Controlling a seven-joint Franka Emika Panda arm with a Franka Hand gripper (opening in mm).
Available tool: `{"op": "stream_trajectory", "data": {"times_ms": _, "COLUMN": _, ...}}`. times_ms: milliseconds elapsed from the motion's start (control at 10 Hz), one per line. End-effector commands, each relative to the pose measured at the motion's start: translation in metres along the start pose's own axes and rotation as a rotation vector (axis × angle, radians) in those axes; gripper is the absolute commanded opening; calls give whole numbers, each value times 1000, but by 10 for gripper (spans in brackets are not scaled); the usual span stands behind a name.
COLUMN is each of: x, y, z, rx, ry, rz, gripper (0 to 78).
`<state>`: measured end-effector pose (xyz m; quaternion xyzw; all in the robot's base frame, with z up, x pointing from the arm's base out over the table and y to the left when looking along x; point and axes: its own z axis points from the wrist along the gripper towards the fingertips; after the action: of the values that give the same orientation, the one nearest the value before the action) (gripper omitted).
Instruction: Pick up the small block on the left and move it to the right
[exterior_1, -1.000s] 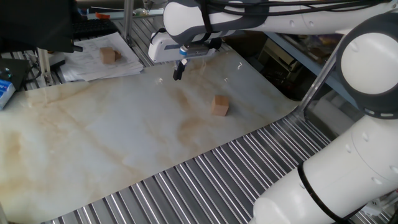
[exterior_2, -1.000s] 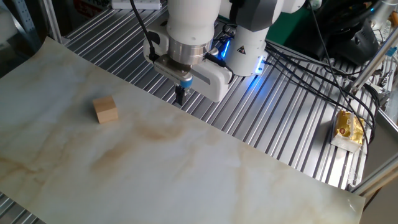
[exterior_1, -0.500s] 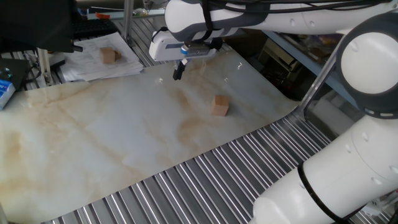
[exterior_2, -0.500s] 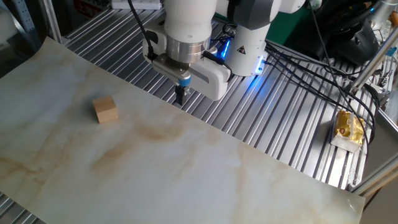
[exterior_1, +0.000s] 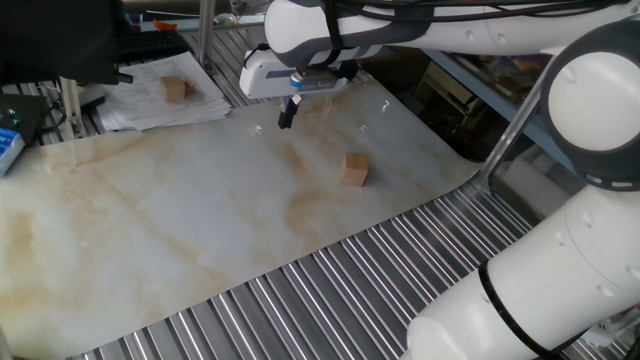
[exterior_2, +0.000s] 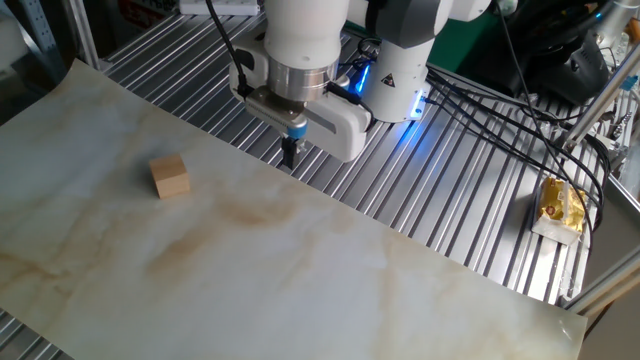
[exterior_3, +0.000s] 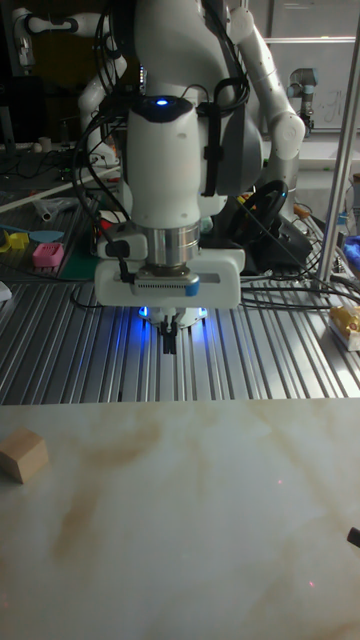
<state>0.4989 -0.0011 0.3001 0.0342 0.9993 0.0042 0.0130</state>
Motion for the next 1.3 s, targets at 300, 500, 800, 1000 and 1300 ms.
{"op": "stream_trajectory", "data": {"times_ms": 300, "x": -1, "y": -4, "z": 0, "rx": -1, "ry": -3, "rz": -2, "gripper": 0}}
{"op": "stream_trajectory", "data": {"times_ms": 500, "x": -1, "y": -11, "z": 1, "rx": -1, "ry": -4, "rz": -13, "gripper": 0}}
{"op": "stream_trajectory", "data": {"times_ms": 800, "x": 0, "y": -18, "z": -2, "rx": 0, "ry": -1, "rz": -20, "gripper": 0}}
{"op": "stream_trajectory", "data": {"times_ms": 1000, "x": 0, "y": -27, "z": 0, "rx": 0, "ry": -2, "rz": -37, "gripper": 0}}
{"op": "stream_trajectory", "data": {"times_ms": 1300, "x": -1, "y": -43, "z": 5, "rx": -2, "ry": -5, "rz": -62, "gripper": 0}}
